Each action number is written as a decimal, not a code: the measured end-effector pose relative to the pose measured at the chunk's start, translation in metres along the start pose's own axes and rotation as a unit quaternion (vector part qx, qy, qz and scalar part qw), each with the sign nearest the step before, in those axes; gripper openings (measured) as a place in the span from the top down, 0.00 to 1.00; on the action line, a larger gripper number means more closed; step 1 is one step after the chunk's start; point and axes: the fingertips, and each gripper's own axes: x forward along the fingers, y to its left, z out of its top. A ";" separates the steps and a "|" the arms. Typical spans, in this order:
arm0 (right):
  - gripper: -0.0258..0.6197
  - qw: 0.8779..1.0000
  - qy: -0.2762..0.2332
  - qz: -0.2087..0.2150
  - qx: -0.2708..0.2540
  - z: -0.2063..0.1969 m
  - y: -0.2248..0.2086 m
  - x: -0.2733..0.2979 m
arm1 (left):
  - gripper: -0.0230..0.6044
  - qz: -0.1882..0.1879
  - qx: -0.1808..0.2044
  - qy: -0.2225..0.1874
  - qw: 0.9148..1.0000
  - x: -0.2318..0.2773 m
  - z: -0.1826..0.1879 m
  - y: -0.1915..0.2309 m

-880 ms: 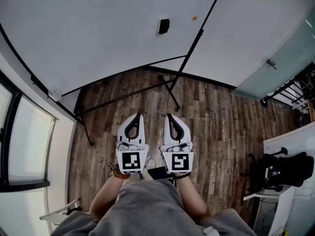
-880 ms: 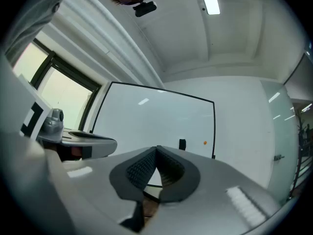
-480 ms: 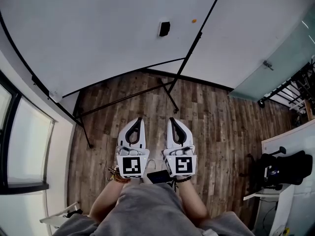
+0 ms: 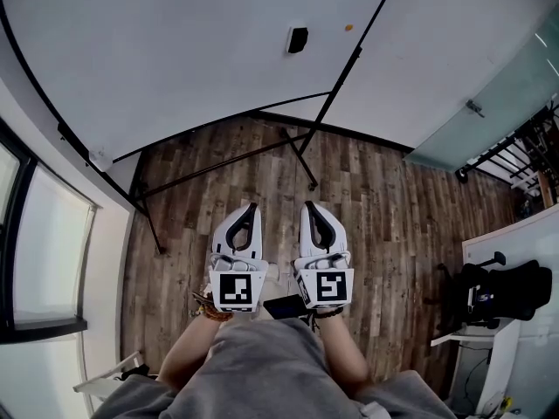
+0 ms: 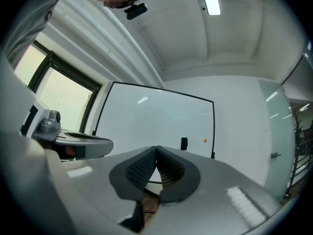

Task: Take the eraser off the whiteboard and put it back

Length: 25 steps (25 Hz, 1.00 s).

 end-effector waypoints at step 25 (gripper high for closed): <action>0.94 1.000 -0.004 0.009 0.014 -0.031 -0.085 0.119 | 0.96 0.030 0.033 0.023 0.999 0.118 -0.026 0.031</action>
